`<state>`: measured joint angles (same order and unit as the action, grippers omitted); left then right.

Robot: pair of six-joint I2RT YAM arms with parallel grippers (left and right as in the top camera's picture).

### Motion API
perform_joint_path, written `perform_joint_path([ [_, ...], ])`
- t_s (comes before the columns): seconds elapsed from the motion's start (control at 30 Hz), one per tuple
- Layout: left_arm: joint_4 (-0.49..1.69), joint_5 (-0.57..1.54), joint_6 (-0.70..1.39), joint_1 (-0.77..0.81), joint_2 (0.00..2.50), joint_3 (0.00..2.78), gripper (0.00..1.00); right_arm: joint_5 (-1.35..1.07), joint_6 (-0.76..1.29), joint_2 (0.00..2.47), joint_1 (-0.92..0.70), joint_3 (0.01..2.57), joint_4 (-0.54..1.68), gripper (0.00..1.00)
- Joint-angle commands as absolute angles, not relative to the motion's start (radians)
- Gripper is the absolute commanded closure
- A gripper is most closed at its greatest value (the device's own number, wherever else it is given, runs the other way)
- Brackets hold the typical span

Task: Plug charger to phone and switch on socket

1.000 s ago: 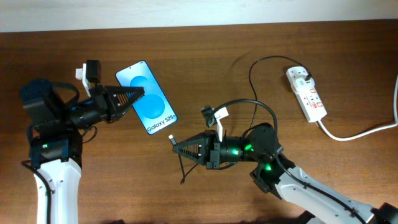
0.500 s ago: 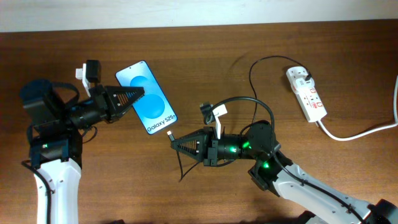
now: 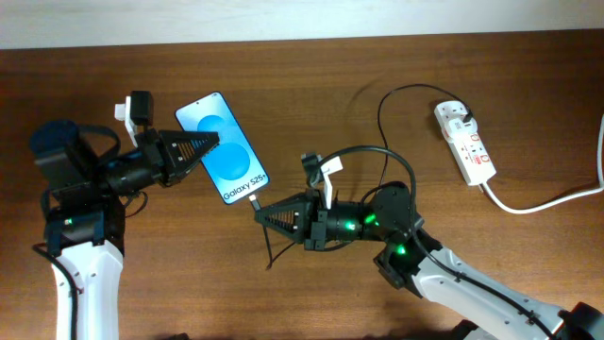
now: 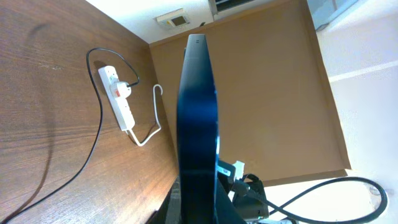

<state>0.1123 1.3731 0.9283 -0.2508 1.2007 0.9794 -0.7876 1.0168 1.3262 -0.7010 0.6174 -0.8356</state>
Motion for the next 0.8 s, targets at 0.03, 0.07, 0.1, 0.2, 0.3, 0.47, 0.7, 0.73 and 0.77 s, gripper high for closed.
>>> perform_joint_path([
  [0.03, 0.107, 1.392, 0.930, -0.252, 1.190, 0.988, 1.00, -0.751, 1.003, 1.338, -0.713, 0.646, -0.827, 0.96],
  [0.07, 0.107, 1.392, 0.930, -0.251, 1.190, 0.988, 1.00, -0.751, 1.003, 1.338, -0.713, 0.648, -0.827, 0.96],
  [0.1, 0.107, 1.392, 0.930, -0.251, 1.190, 0.988, 1.00, -0.752, 1.003, 1.338, -0.713, 0.653, -0.827, 0.96],
  [0.2, 0.106, 1.391, 0.930, -0.251, 1.190, 0.988, 1.00, -0.772, 1.003, 1.338, -0.713, 0.659, -0.827, 0.96],
  [0.3, 0.106, 1.391, 0.930, -0.251, 1.190, 0.988, 1.00, -0.797, 1.003, 1.338, -0.713, 0.659, -0.827, 0.96],
  [0.47, 0.106, 1.391, 0.930, -0.251, 1.190, 0.988, 1.00, -0.816, 1.003, 1.338, -0.713, 0.659, -0.837, 0.96],
  [0.7, 0.106, 1.392, 0.930, -0.251, 1.190, 0.988, 1.00, -0.796, 1.003, 1.338, -0.713, 0.659, -0.823, 0.96],
  [0.73, 0.106, 1.392, 0.930, -0.251, 1.190, 0.988, 1.00, -0.797, 1.003, 1.338, -0.713, 0.659, -0.815, 0.96],
  [0.77, 0.106, 1.392, 0.930, -0.251, 1.190, 0.988, 1.00, -0.797, 1.003, 1.338, -0.713, 0.659, -0.815, 0.96],
])
